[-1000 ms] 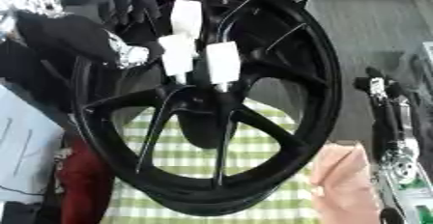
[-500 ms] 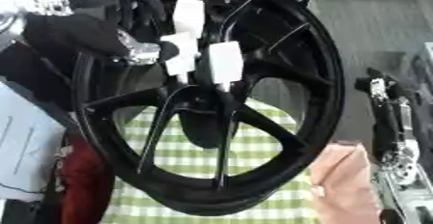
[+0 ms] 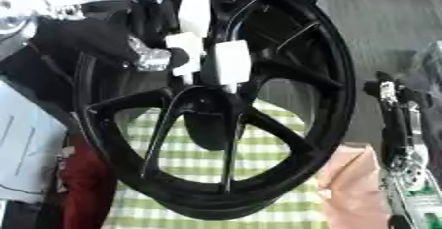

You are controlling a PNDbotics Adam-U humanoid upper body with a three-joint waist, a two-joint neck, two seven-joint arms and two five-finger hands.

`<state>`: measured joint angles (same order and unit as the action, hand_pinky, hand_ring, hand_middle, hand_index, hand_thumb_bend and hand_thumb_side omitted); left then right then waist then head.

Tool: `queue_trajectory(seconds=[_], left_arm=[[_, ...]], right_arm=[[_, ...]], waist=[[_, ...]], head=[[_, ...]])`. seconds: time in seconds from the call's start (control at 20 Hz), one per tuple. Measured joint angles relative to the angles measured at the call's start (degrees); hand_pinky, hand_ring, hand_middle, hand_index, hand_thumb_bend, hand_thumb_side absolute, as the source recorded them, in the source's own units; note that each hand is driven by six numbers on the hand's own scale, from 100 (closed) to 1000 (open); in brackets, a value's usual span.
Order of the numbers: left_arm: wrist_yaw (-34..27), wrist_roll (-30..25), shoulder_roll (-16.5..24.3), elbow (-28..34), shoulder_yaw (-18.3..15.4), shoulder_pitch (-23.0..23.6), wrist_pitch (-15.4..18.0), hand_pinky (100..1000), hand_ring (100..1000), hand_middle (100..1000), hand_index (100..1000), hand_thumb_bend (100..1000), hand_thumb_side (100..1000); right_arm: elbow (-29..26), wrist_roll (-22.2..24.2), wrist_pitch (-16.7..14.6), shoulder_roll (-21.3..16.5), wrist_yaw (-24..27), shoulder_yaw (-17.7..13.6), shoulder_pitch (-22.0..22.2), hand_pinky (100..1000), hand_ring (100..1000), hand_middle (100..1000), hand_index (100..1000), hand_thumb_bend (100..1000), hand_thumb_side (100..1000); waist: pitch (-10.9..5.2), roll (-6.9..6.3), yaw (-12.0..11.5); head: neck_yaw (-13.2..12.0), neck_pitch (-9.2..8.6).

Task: Pull the pin out of the wheel hub.

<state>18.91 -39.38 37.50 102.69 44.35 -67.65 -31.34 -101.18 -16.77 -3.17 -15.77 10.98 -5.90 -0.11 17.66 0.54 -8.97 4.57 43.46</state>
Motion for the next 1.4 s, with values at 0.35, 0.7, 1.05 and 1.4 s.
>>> queue_trajectory(seconds=[0.35, 0.7, 1.05, 1.4], left_arm=[[0.8, -0.46, -1.34, -1.9, 0.3, 0.09, 0.46, 558, 573, 594, 764, 353, 651], [1.35, -0.98, -2.32, -4.18, 0.66, 0.16, 0.98, 562, 574, 595, 764, 337, 618], [1.7, -1.85, -3.38, -6.12, 1.01, 0.33, 1.85, 566, 576, 596, 764, 332, 650], [2.92, -3.01, -4.44, -7.49, 1.27, -0.38, 3.01, 567, 568, 588, 754, 307, 551]], right_arm=[[0.37, -0.01, 0.02, 0.58, -0.18, 0.3, -0.38, 1000, 779, 647, 796, 100, 728], [0.66, 0.01, 0.04, 0.92, -0.19, 0.31, -0.42, 1000, 780, 647, 797, 100, 731], [0.7, 0.1, 0.13, 0.97, -0.19, 0.32, -0.54, 1000, 780, 647, 797, 100, 738], [1.02, 0.11, 0.13, 1.26, -0.19, 0.34, -0.88, 1000, 780, 646, 798, 100, 736]], waist=[[0.41, -0.03, 0.33], [0.53, -0.11, 0.55], [0.59, -0.14, 0.67], [0.86, -0.46, 0.81]], head=[[-0.28, -0.32], [-0.3, -1.07], [-0.31, -2.16], [-0.74, -2.35]])
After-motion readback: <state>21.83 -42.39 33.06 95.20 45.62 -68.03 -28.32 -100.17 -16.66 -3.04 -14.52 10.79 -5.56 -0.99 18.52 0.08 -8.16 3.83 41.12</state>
